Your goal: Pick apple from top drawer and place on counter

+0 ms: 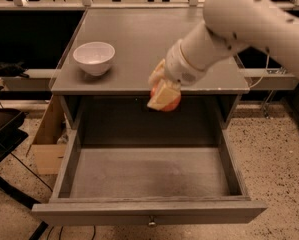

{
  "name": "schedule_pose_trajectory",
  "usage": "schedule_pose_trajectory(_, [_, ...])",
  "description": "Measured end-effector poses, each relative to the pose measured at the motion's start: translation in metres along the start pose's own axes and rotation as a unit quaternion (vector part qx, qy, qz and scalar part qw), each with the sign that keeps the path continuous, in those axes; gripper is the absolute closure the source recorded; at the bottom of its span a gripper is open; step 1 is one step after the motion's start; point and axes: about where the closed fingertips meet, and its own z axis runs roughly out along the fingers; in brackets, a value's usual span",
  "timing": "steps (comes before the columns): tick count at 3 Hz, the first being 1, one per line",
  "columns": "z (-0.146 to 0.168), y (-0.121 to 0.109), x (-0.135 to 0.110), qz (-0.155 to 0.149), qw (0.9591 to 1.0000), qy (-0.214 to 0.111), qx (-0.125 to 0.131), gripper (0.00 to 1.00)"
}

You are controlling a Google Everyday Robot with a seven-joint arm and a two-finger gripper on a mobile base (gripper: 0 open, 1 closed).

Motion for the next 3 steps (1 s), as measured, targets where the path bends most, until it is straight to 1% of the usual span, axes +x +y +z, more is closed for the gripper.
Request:
schedule_pose_trajectory(1, [-0.006,-0.037,-0.017,0.028,0.9987,0.017,-0.039,1.00])
schedule_pose_trajectory(2, [0.014,-0.063,-0.025,0.039,0.9933,0.028,-0.105,1.00])
schedule_pose_trajectory(3, [0.011,-0.084,-0.018,0.048,0.9884,0.022,-0.143,1.00])
